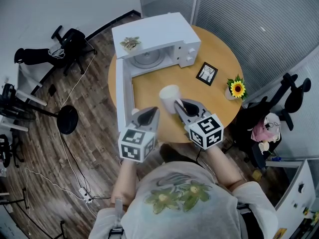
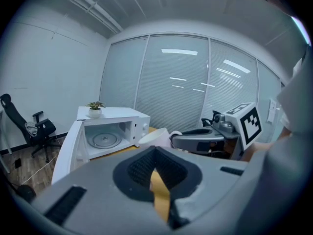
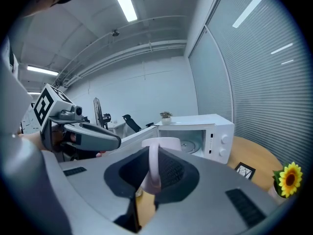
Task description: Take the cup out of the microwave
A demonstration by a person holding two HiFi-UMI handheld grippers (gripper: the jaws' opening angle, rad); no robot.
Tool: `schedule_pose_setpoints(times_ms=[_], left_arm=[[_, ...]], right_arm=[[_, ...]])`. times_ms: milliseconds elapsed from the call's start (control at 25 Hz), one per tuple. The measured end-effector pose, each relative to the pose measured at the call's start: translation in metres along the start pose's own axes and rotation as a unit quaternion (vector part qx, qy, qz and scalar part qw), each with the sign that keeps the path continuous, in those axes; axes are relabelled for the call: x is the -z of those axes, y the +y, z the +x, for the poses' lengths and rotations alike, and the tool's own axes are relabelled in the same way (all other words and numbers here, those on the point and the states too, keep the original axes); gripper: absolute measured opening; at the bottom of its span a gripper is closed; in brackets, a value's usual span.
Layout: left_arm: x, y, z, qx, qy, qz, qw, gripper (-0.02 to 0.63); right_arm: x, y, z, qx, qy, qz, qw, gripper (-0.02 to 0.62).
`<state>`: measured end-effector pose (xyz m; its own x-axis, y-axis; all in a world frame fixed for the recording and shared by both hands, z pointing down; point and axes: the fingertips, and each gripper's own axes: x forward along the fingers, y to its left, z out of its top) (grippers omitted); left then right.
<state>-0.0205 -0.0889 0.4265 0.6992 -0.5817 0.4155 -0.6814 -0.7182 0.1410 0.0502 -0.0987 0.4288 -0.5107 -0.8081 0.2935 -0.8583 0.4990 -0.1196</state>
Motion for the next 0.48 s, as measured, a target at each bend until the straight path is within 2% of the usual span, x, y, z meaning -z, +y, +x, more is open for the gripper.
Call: schedule_pose_setpoints(times_ms=[480], left_arm=[[0.019, 0.006, 0.006, -0.01, 0.022, -0.023, 0.9995, 0.003]], right_arm=[[0.019, 0.001, 0.01, -0.007, 0.021, 0.006, 1.0, 0.054]])
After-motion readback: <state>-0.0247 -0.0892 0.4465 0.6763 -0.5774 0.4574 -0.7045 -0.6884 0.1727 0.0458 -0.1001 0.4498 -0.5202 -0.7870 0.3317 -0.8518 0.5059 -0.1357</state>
